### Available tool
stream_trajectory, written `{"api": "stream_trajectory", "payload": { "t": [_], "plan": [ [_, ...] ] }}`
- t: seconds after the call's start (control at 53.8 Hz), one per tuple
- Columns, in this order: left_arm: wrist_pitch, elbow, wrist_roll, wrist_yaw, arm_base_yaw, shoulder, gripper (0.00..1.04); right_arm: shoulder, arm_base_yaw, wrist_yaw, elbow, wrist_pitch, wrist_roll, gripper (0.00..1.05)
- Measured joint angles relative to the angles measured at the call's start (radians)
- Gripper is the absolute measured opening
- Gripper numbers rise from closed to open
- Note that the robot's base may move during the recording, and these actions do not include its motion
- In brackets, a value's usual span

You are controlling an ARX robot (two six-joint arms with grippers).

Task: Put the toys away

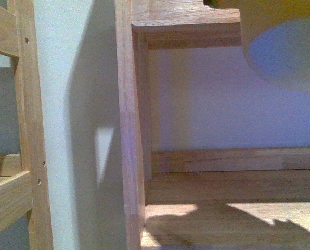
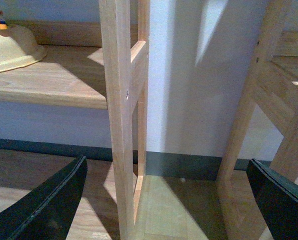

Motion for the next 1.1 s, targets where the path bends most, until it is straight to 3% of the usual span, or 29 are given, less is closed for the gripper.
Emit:
{"api": "stream_trajectory", "payload": {
  "t": [0.65, 0.911, 1.096],
  "plan": [
    [0.000, 0.000, 0.000, 0.000, 0.000, 0.000, 0.99, 0.247, 0.058, 0.047, 0.442, -0.011, -0.058, 0.18],
    [0.000, 0.000, 0.000, 0.000, 0.000, 0.000, 0.99, 0.463, -0.035, 0.007, 0.641, 0.010, -0.001, 0.18],
    [0.000, 0.000, 0.000, 0.000, 0.000, 0.000, 0.99, 0.665, -0.079, 0.051, 0.814, 0.042, 0.096, 0.18]
  ]
}}
